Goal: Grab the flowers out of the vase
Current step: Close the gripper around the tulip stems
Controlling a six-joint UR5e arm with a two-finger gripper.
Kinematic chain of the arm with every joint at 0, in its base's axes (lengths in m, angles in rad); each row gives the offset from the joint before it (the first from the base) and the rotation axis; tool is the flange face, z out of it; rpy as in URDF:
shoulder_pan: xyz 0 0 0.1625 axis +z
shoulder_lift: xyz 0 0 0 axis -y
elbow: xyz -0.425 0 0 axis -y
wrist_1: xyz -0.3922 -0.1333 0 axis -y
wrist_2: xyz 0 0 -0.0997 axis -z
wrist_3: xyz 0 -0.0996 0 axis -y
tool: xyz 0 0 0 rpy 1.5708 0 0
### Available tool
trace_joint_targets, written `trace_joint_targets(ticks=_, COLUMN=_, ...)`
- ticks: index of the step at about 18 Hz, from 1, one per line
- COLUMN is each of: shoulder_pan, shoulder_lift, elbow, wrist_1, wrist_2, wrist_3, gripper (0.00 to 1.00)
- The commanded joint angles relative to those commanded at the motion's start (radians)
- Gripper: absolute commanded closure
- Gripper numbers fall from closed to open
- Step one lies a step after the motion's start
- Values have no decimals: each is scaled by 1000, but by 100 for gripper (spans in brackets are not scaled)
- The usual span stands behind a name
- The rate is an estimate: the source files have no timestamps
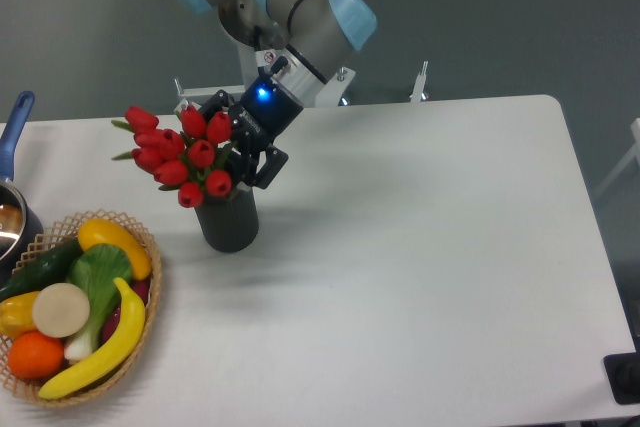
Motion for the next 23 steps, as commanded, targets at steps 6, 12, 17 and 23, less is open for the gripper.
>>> trace_joint_targets(ticks=6, shoulder_pan=5, shoulder_lift=24, elbow=-17, wrist_1=-2, wrist_2=-2, wrist_3=0, gripper=82)
trace_joint_targets(ticks=12, shoulder_pan=9, shoulder_lift=121, elbow=-60, wrist_1=-3, wrist_2=-24, wrist_3=-35, gripper=83)
trace_joint_targets(ticks=17, shoulder_pan=15, shoulder_lift=159, elbow=-49, wrist_1=-5, wrist_2=-52, wrist_3=-129, gripper=83)
trace_joint_targets(ticks=23, shoulder_pan=29, shoulder_lift=163, elbow=20, wrist_1=-8, wrist_2=-143, wrist_3=-238, gripper=83)
